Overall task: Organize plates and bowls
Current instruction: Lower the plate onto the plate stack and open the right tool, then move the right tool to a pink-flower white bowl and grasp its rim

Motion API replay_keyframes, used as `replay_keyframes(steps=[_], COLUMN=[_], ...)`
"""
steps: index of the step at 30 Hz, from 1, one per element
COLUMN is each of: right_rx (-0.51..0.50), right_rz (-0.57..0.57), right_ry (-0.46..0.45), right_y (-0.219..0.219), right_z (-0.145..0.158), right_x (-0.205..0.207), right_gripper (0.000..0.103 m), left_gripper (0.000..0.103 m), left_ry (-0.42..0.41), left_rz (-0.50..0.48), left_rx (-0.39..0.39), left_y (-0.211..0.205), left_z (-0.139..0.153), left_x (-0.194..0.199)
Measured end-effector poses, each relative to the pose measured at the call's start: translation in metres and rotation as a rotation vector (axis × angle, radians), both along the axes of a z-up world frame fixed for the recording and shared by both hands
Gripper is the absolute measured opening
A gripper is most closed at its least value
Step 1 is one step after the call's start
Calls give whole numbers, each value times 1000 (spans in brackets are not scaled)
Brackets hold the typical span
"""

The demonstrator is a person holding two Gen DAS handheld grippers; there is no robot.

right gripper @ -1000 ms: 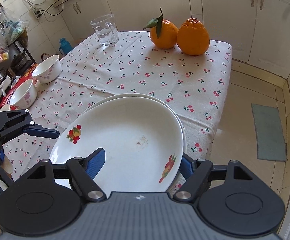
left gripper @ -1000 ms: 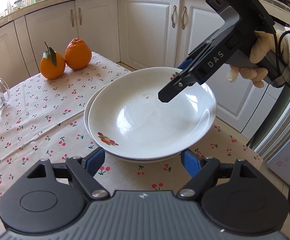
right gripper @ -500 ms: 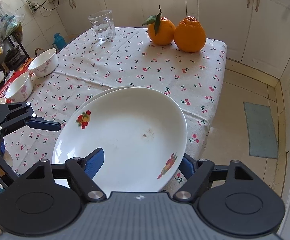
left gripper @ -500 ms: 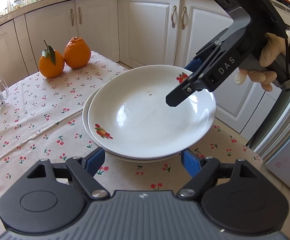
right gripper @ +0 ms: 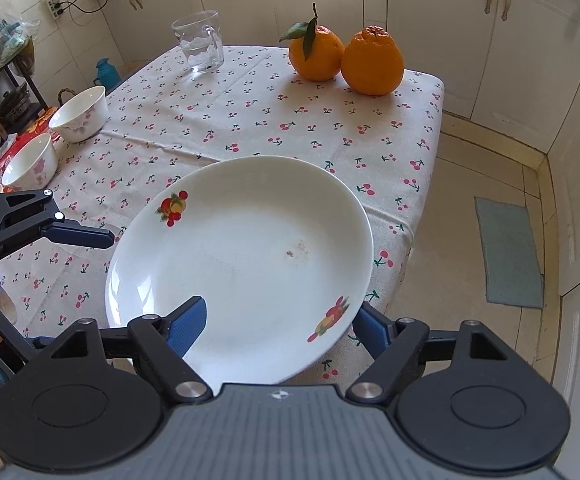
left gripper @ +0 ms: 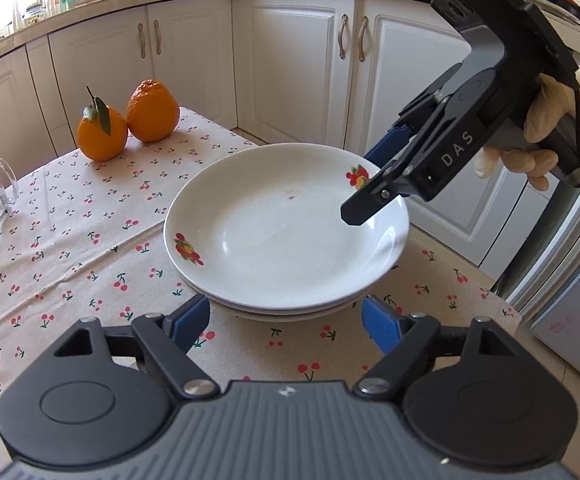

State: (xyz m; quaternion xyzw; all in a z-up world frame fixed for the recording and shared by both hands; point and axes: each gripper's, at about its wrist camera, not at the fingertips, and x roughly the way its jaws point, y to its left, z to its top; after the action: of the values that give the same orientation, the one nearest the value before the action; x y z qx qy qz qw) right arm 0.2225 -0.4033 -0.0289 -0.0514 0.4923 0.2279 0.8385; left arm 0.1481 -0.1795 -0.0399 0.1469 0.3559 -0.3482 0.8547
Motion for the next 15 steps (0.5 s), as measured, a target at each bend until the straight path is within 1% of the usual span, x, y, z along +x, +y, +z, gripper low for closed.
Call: replay_keyframes(steps=[4,7,9,11,15], right_rx=[-9,19,23,14,-2], right_rz=[1,-4,-10,-20,-43], right_ry=[-5,-30,-53,-87,-111], right_y=[1,2,5,11,27], right_z=[-1,6,11,16,20], right_x=[-5,-12,-17,-25,-39], right_gripper=[86,91,98,100,102], left_gripper=[84,90,91,92,92], left_ry=[-11,-34,-45,-51,-62], left_rz=[-5,-9,-10,-13,-8], left_rx=[-2,-11,-23,-32,-43], left_y=[2,4,7,9,16], left_z=[1,4,7,10,14], left_x=[-3,-8,-11,-14,-19])
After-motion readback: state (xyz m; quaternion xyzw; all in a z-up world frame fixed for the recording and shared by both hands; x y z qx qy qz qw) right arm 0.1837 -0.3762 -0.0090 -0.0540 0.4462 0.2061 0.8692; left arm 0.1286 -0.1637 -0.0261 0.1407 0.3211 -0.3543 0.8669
